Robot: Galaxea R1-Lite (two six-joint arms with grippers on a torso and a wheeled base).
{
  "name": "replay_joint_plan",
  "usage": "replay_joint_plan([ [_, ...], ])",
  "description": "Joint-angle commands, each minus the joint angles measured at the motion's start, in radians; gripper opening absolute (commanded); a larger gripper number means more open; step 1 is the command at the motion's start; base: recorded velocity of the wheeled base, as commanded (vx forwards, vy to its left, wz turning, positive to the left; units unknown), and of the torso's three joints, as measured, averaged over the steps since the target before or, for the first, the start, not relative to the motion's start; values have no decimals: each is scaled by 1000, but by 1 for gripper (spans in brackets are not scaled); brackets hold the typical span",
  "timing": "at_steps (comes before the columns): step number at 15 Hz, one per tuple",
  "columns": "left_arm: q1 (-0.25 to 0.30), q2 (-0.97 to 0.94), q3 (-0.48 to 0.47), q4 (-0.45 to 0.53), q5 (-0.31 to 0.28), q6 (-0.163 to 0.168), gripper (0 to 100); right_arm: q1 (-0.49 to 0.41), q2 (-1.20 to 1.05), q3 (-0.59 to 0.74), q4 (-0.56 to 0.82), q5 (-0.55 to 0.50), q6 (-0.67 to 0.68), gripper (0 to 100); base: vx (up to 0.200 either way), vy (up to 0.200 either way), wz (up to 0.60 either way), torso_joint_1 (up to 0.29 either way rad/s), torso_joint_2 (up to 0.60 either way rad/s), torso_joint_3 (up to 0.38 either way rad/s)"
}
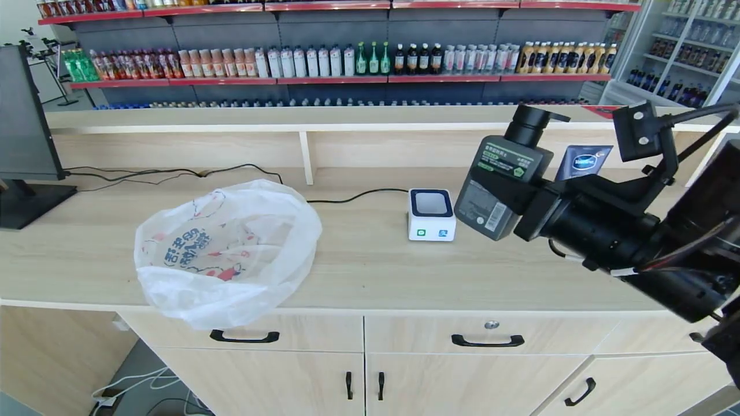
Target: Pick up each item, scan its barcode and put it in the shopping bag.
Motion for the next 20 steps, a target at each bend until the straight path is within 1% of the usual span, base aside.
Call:
replay_joint_plan([
  [1, 0, 0, 0, 0, 0, 0, 100, -76, 223, -24, -197, 0, 3, 0, 0, 0, 0, 0, 0, 0],
  [2, 0, 0, 0, 0, 0, -1, 100, -82, 319, -42, -318, 5, 2, 0, 0, 0, 0, 0, 0, 0],
  [3, 0, 0, 0, 0, 0, -1, 100, -86, 370, -73, -366, 6, 2, 0, 0, 0, 0, 0, 0, 0],
  [5, 0, 0, 0, 0, 0, 0, 100, -96, 427, -156, -372, 14, 2, 0, 0, 0, 0, 0, 0, 0],
  [6, 0, 0, 0, 0, 0, 0, 100, -96, 436, -173, -370, 20, 2, 0, 0, 0, 0, 0, 0, 0],
  [7, 0, 0, 0, 0, 0, 0, 100, -99, 497, -278, -369, 79, -4, 0, 0, 0, 0, 0, 0, 0],
  [9, 0, 0, 0, 0, 0, 0, 100, -124, 576, -357, -369, 97, -20, 0, 0, 0, 0, 0, 0, 0],
  [10, 0, 0, 0, 0, 0, -1, 100, -127, 583, -366, -369, 98, -20, 0, 0, 0, 0, 0, 0, 0],
  [11, 0, 0, 0, 0, 0, 0, 100, -150, 637, -447, -370, 109, -41, 0, 0, 0, 0, 0, 0, 0],
  [13, 0, 0, 0, 0, 0, -1, 100, -170, 708, -550, -380, 135, -84, 0, 0, 0, 0, 0, 0, 0],
  [15, 0, 0, 0, 0, 0, 0, 100, -182, 740, -613, -381, 146, -106, 0, 0, 0, 0, 0, 0, 0],
  [16, 0, 0, 0, 0, 0, 0, 100, -182, 751, -619, -381, 151, -115, 0, 0, 0, 0, 0, 0, 0],
  [18, 0, 0, 0, 0, 0, 0, 100, -199, 774, -633, -386, 233, -172, 0, 0, 0, 0, 0, 0, 0],
  [20, 0, 0, 0, 0, 0, -1, 100, -236, 827, -717, -400, 358, -280, 0, 0, 0, 0, 0, 0, 0],
])
